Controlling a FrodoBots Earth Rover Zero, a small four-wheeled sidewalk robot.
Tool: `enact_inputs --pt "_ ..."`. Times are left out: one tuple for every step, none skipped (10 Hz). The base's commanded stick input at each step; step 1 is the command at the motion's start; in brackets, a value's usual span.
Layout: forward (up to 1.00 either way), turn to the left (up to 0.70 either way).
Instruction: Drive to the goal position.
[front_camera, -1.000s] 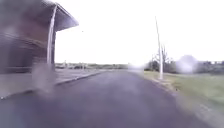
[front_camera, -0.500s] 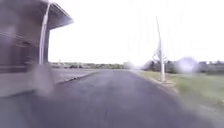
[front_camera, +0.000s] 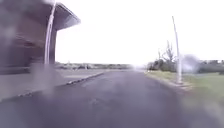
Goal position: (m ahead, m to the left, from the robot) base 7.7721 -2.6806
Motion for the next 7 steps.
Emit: enact_inputs --pt "1.00 0.00" --pt "1.00 0.00" --pt "1.00 0.00" --pt "1.00 0.00" --pt "1.00 0.00" --pt "1.00 0.00" --pt "1.00 0.00"
